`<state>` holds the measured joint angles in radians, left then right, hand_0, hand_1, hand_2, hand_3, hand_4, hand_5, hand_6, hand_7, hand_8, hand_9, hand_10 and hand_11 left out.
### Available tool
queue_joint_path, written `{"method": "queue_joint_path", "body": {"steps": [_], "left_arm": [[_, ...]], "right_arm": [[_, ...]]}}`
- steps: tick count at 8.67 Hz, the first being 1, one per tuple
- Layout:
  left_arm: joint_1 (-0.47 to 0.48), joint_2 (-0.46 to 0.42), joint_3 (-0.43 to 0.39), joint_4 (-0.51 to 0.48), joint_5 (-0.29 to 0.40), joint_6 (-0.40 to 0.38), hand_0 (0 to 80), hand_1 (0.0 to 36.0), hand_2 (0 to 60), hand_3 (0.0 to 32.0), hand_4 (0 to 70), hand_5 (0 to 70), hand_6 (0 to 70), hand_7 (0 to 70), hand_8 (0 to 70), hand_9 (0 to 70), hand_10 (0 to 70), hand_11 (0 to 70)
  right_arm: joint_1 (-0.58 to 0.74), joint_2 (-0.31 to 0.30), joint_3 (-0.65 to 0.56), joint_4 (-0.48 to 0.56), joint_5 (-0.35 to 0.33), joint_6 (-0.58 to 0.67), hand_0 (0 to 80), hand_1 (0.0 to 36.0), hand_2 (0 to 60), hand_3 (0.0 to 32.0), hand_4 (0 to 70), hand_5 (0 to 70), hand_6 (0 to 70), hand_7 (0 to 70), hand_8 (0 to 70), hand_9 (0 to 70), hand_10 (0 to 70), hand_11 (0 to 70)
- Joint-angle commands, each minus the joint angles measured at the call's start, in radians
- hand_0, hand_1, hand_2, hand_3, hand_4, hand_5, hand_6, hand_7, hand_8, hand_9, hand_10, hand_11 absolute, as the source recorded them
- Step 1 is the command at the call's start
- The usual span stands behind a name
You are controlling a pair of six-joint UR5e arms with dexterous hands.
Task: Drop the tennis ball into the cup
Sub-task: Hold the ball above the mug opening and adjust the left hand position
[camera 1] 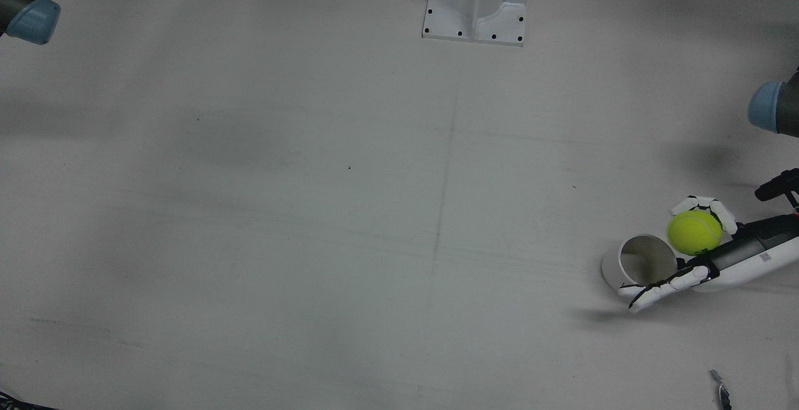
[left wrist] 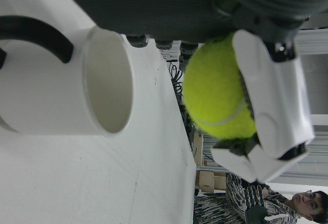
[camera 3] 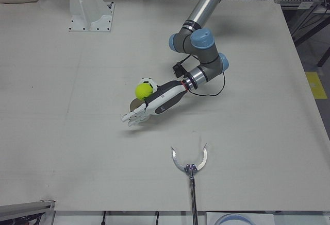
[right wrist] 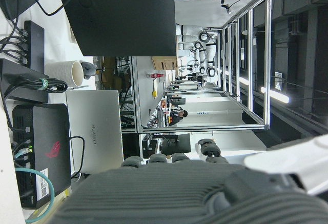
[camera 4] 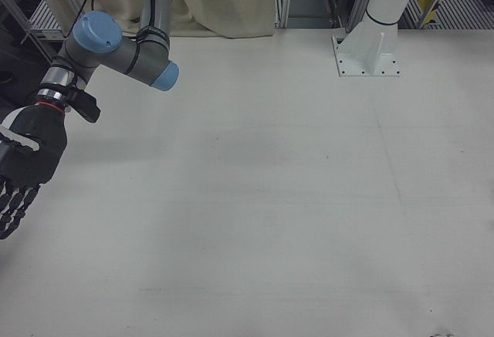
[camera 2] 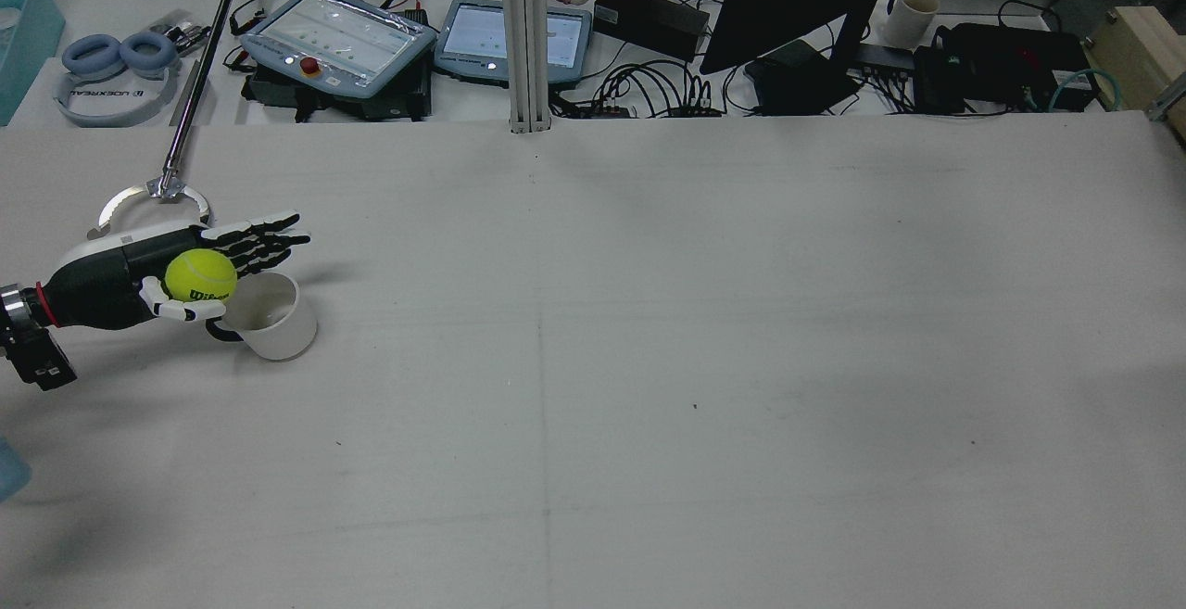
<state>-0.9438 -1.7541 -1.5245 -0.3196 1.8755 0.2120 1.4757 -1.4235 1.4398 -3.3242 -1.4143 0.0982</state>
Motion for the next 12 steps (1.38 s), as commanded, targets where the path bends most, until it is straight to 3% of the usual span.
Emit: {"method": "queue_joint_path", "body": {"steps": [1,2,3,4,5,8,10,12], "left_arm": [[0.002,-0.004,0.017,0.001,-0.001,0.007,46.3,26.5,51.8,0.0,2.4,3.4,2.8,14.8,0.0,1.5,0.0,0.6],[0.002,-0.004,0.014,-0.001,-0.001,0.007,42.4,23.0,48.1,0.0,0.7,1.7,1.6,13.9,0.0,1.3,0.0,0.0],[0.000,-0.004,0.014,-0.001,-0.001,0.007,33.2,18.6,45.1,0.0,0.0,0.8,0.9,12.0,0.0,1.0,0.0,0.0],[-0.003,-0.005,0.014,-0.001,-0.001,0.007,10.9,13.4,44.2,0.0,0.0,0.3,0.6,8.6,0.0,0.3,0.0,0.0],[-0.006,-0.007,0.011,0.000,-0.001,0.006,5.5,12.7,43.9,1.2,0.0,0.0,0.2,8.7,0.0,0.3,0.0,0.0],[-0.004,-0.007,0.014,0.001,-0.001,0.007,5.5,13.3,45.7,3.6,0.0,0.0,0.0,7.8,0.0,0.2,0.0,0.0],[-0.004,-0.007,0.015,0.001,-0.001,0.009,11.8,15.0,46.3,3.0,0.0,0.1,0.0,8.6,0.0,0.3,0.0,0.0],[-0.007,-0.008,0.017,0.011,-0.001,0.009,13.0,15.1,46.7,6.6,0.0,0.3,0.0,6.2,0.0,0.0,0.0,0.0]], "right_arm": [[0.000,0.000,0.002,0.000,0.000,0.000,0.0,0.0,0.0,0.0,0.0,0.0,0.0,0.0,0.0,0.0,0.0,0.0],[0.000,0.000,0.002,0.000,0.000,0.000,0.0,0.0,0.0,0.0,0.0,0.0,0.0,0.0,0.0,0.0,0.0,0.0],[0.000,0.000,0.002,0.000,0.000,0.000,0.0,0.0,0.0,0.0,0.0,0.0,0.0,0.0,0.0,0.0,0.0,0.0],[0.000,0.000,0.001,0.000,0.000,0.000,0.0,0.0,0.0,0.0,0.0,0.0,0.0,0.0,0.0,0.0,0.0,0.0],[0.000,0.000,0.002,0.000,0.000,0.000,0.0,0.0,0.0,0.0,0.0,0.0,0.0,0.0,0.0,0.0,0.0,0.0],[0.000,0.000,0.002,0.000,0.000,0.000,0.0,0.0,0.0,0.0,0.0,0.0,0.0,0.0,0.0,0.0,0.0,0.0],[0.000,0.000,0.002,0.000,0.000,0.000,0.0,0.0,0.0,0.0,0.0,0.0,0.0,0.0,0.0,0.0,0.0,0.0],[0.000,0.000,0.002,0.000,0.000,0.000,0.0,0.0,0.0,0.0,0.0,0.0,0.0,0.0,0.0,0.0,0.0,0.0]]}}
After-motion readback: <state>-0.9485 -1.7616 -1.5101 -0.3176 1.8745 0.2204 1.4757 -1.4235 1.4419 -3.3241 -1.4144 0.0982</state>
